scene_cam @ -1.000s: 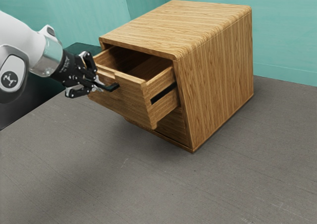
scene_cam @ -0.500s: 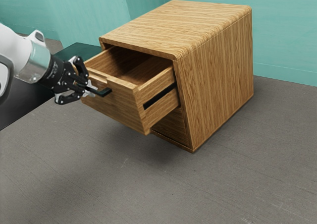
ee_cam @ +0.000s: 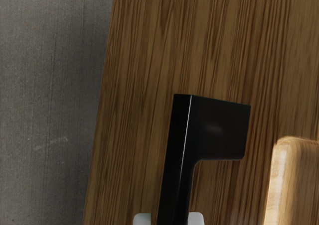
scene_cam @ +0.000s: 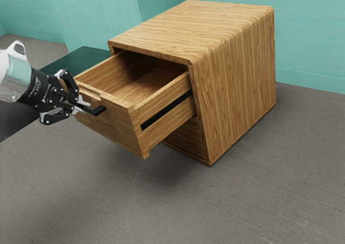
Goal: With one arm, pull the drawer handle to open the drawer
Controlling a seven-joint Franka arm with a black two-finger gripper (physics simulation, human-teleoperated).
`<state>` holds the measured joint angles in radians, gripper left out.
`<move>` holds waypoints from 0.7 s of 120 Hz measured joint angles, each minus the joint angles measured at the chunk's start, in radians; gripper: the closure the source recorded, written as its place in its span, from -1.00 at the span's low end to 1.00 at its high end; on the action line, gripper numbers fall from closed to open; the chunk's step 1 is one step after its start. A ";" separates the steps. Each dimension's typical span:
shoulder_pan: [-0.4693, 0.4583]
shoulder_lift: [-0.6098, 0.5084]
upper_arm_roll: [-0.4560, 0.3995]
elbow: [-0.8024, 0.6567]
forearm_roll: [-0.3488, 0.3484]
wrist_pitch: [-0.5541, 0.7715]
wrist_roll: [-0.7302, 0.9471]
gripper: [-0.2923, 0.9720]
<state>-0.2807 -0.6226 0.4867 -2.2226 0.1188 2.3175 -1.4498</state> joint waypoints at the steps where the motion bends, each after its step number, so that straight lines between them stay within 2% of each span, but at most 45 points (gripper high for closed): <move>1: 0.001 -0.002 0.000 -0.002 0.001 0.000 0.000 0.69; 55: 0.044 -0.106 -0.029 -0.070 0.017 -0.027 0.000 0.65; 61: 0.073 -0.110 -0.050 -0.067 0.017 -0.039 0.000 0.51; 72: 0.207 -0.124 -0.149 -0.018 0.017 -0.112 0.001 0.18; 79: 0.292 -0.135 -0.212 0.081 0.017 -0.201 0.001 0.01; 84: 0.342 -0.124 -0.248 0.203 0.017 -0.287 0.002 -0.08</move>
<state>0.0609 -0.7471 0.2386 -2.0195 0.1356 2.0305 -1.4482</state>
